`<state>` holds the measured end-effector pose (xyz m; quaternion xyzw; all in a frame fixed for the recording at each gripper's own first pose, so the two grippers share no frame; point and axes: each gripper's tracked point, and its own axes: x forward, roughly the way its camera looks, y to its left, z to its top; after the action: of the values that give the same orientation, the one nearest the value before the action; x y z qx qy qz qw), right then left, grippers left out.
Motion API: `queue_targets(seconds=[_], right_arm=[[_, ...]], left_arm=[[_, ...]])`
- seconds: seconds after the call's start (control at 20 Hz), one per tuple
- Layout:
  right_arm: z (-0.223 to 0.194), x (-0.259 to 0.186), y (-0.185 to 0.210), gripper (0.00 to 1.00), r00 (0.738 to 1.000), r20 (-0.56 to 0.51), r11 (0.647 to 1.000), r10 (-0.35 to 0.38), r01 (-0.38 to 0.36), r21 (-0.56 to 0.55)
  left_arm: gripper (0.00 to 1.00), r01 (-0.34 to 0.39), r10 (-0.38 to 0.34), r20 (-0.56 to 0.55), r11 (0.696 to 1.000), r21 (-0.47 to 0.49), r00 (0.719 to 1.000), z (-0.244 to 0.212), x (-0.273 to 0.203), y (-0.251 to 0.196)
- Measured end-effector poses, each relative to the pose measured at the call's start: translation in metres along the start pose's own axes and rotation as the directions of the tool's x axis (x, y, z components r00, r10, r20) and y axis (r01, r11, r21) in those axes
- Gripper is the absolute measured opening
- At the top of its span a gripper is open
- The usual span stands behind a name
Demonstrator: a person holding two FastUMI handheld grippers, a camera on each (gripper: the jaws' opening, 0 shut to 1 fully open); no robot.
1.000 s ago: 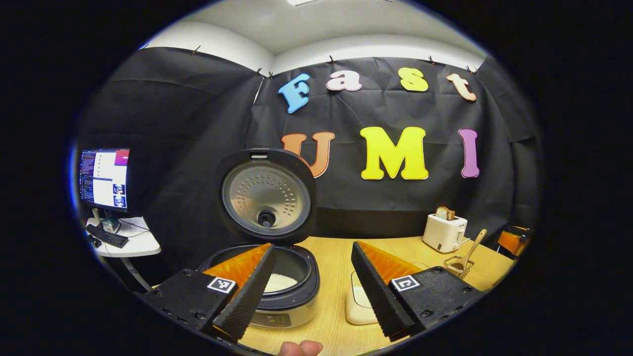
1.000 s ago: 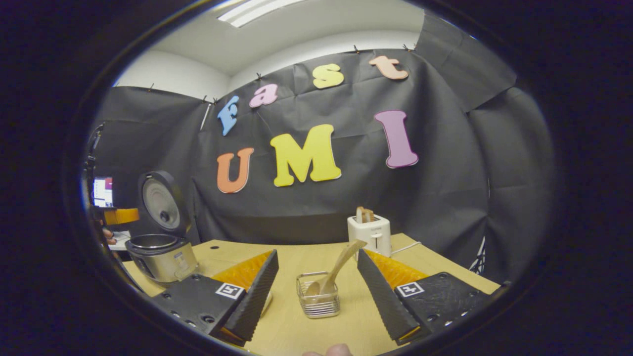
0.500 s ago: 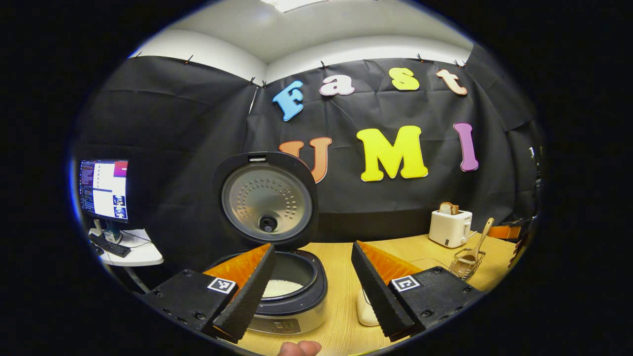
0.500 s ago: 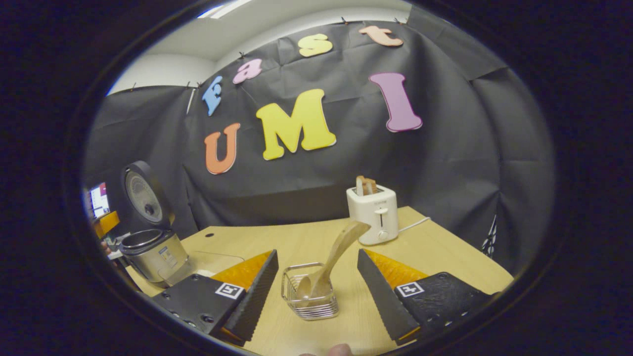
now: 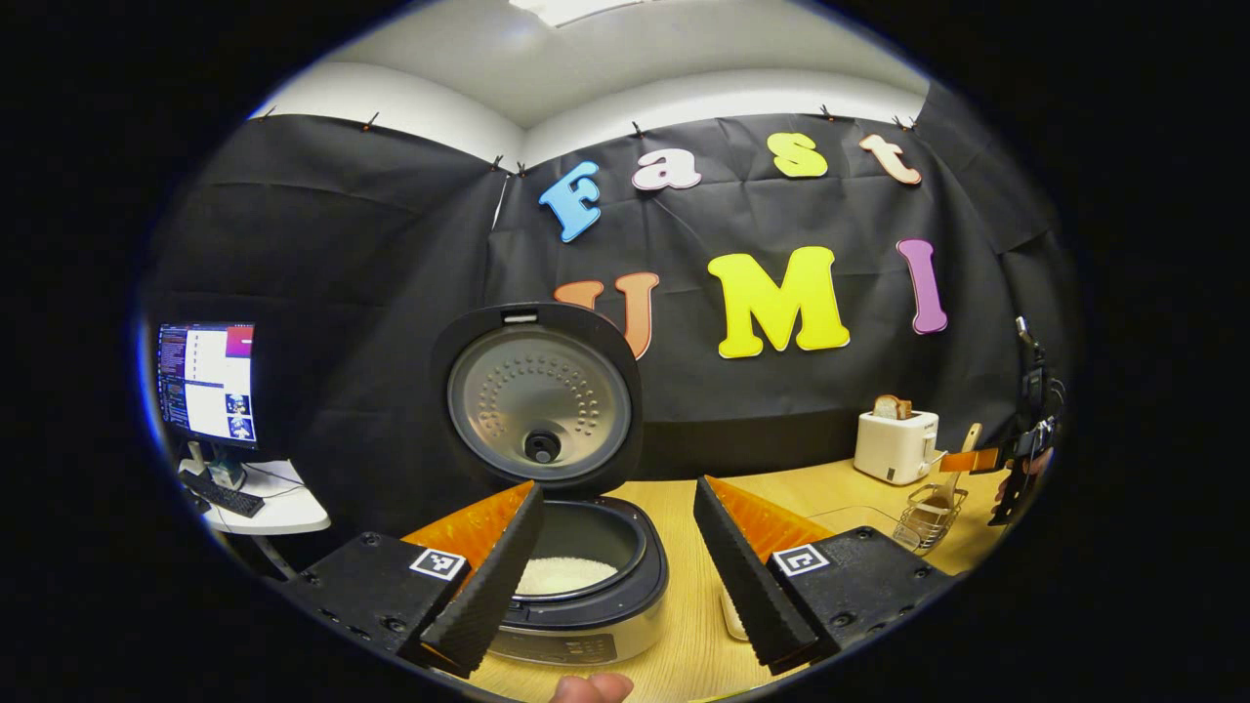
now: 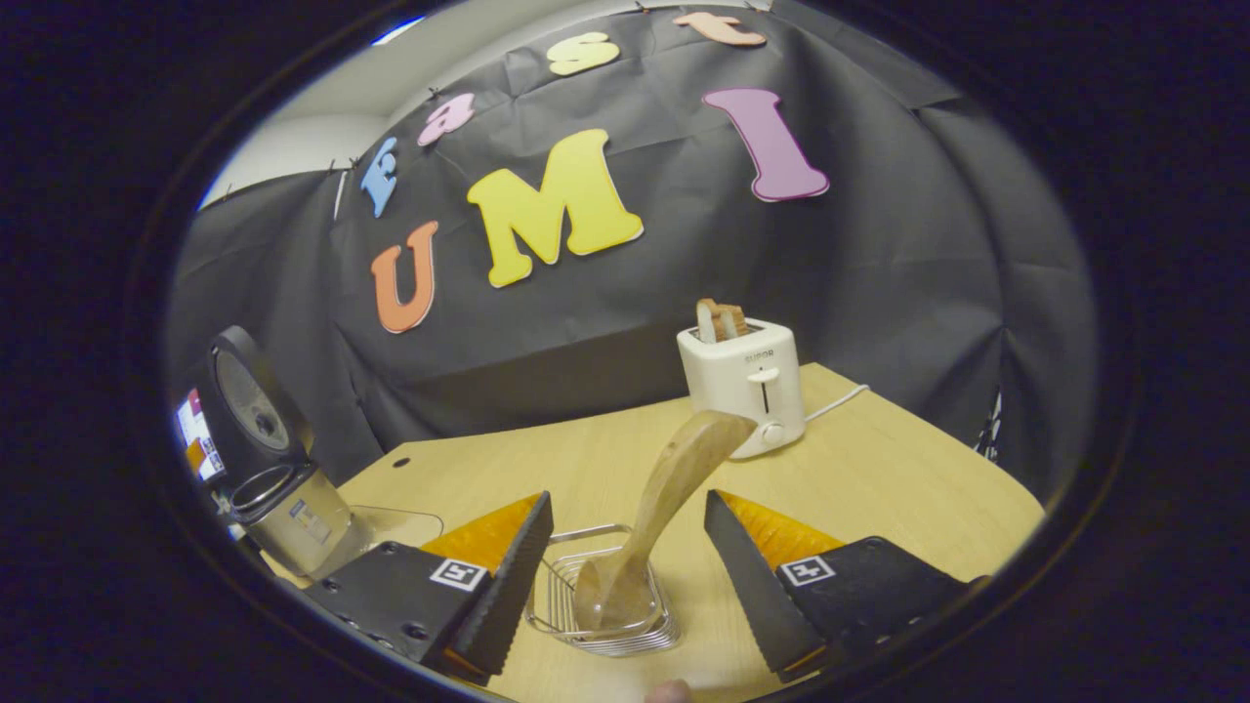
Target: Close the left gripper, press the button to open the rice cooker; take a wooden spoon from the chopstick holder with the right hand, scoop a spoonful of rice and pour it into the rice cooker, then put the wooden spoon back into the chopstick holder.
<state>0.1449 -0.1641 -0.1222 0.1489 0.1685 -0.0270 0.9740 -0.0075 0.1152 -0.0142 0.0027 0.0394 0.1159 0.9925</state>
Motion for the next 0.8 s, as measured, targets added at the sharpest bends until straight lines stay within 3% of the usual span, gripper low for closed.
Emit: queue_targets(seconds=[0.05, 0.15, 0.25, 0.3, 0.4, 0.5, 0.55, 0.6, 0.65, 0.75, 0.8], right_arm=[[0.000, 0.001, 0.000, 0.81, 1.000, 0.005, 1.000, 0.002, -0.002, 0.012], [0.004, 0.002, 0.000, 0.77, 1.000, 0.011, 1.000, 0.005, -0.006, 0.023], [0.003, 0.005, 0.001, 0.65, 1.000, 0.005, 1.000, 0.009, -0.009, 0.018], [0.003, 0.005, 0.000, 0.44, 1.000, 0.005, 1.000, 0.008, -0.008, 0.012], [0.007, 0.002, -0.003, 0.42, 1.000, 0.006, 1.000, -0.009, 0.009, 0.003], [0.008, 0.003, -0.007, 0.18, 0.999, 0.016, 1.000, -0.027, 0.027, 0.014], [0.007, 0.000, -0.005, 0.18, 1.000, 0.016, 1.000, -0.012, 0.011, 0.026], [0.009, 0.002, -0.002, 0.11, 0.999, 0.030, 0.999, -0.014, 0.013, 0.031], [0.011, 0.002, -0.004, 0.11, 0.999, 0.036, 1.000, -0.017, 0.017, 0.016], [0.010, -0.001, 0.001, 0.00, 0.999, 0.040, 1.000, -0.010, 0.009, 0.015], [0.012, -0.002, 0.004, 0.01, 0.999, 0.045, 1.000, -0.008, 0.008, 0.002]], left_arm=[[0.98, -0.003, 0.003, -0.002, 1.000, 0.001, 1.000, -0.001, 0.000, 0.003], [0.98, -0.007, 0.007, -0.010, 1.000, 0.002, 1.000, -0.003, 0.000, 0.005], [0.98, -0.012, 0.012, -0.016, 1.000, 0.004, 1.000, -0.005, 0.001, 0.007], [0.98, -0.013, 0.013, -0.020, 1.000, 0.003, 1.000, -0.006, 0.001, 0.008], [0.98, -0.014, 0.014, -0.025, 1.000, 0.004, 1.000, -0.007, 0.001, 0.007], [0.98, -0.014, 0.014, -0.027, 1.000, 0.007, 1.000, -0.007, 0.001, 0.007], [0.98, -0.014, 0.014, -0.027, 1.000, 0.007, 1.000, -0.007, 0.001, 0.008], [0.98, -0.015, 0.015, -0.025, 1.000, 0.006, 1.000, -0.006, 0.001, 0.007], [0.98, -0.015, 0.015, -0.026, 1.000, 0.006, 1.000, -0.006, 0.001, 0.006], [0.98, -0.015, 0.016, -0.031, 1.000, 0.009, 0.999, -0.008, 0.001, 0.006], [0.98, -0.014, 0.015, -0.033, 1.000, 0.010, 0.999, -0.009, 0.001, 0.005]])
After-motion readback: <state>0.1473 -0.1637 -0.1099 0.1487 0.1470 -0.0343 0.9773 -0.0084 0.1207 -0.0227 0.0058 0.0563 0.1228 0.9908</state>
